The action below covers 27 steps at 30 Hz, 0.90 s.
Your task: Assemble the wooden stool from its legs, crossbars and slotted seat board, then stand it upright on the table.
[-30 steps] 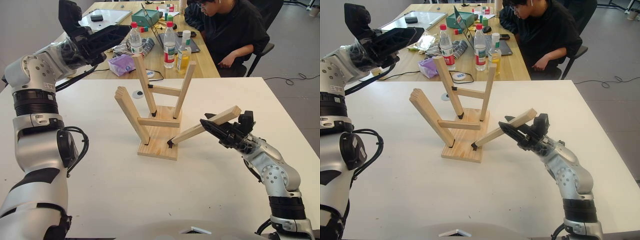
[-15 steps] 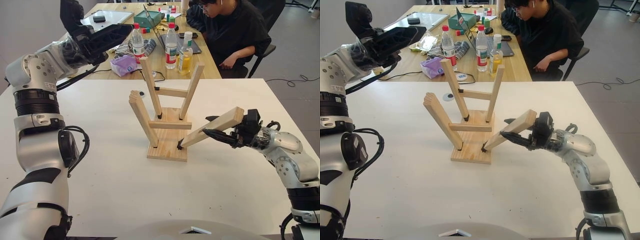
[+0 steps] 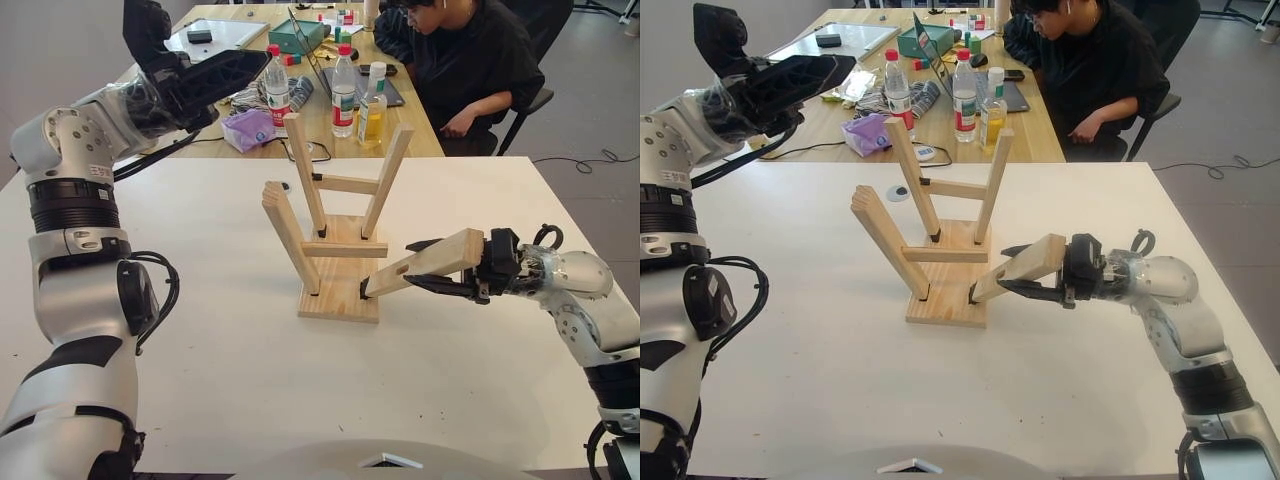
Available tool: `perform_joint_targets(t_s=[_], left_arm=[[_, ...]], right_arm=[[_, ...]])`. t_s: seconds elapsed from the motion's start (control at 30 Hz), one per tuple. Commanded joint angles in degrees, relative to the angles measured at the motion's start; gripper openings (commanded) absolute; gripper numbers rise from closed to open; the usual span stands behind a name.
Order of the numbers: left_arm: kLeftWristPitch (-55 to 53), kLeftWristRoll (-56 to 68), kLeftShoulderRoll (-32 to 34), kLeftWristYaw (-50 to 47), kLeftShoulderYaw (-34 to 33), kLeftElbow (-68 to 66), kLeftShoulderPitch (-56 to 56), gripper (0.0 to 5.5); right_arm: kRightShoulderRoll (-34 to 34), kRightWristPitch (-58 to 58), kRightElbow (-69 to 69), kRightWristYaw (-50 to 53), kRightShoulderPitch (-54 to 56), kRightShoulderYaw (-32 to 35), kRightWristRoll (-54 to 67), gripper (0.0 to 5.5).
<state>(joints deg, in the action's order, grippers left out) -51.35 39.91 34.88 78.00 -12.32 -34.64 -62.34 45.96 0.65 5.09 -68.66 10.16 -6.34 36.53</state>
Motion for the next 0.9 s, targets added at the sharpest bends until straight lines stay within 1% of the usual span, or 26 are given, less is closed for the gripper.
perform_joint_targets(t_s=[0.03,0.27,0.5,0.67,0.77,0.9], left_arm=[[-1.01,0.34,-0.35,-0.74,0.14,1.38,1.26,4.24],[-1.02,0.38,-0.37,-0.82,0.04,1.01,1.13,4.24],[-1.0,0.1,-1.02,-0.27,0.72,0.65,0.5,4.24],[-1.05,0.15,-1.01,-0.2,0.56,0.86,0.63,4.24],[-1.35,0.37,-1.12,-0.14,0.59,1.44,0.98,4.24],[-1.68,0.51,-1.22,0.01,0.74,1.86,1.15,4.24]], right_arm=[[6.38,15.47,-6.45,-2.96,-6.09,-5.19,-5.07,2.05],[7.14,19.49,-7.53,-4.24,-4.65,-7.31,-3.28,2.05],[5.01,18.47,-15.6,-4.74,0.79,-10.41,-5.64,2.05],[5.33,17.53,-18.05,-7.77,4.59,-14.39,-8.39,2.05],[5.03,17.13,-21.77,-8.96,6.53,-15.91,-9.29,2.05],[3.73,15.99,-26.18,-8.53,8.49,-17.17,-10.33,2.05]])
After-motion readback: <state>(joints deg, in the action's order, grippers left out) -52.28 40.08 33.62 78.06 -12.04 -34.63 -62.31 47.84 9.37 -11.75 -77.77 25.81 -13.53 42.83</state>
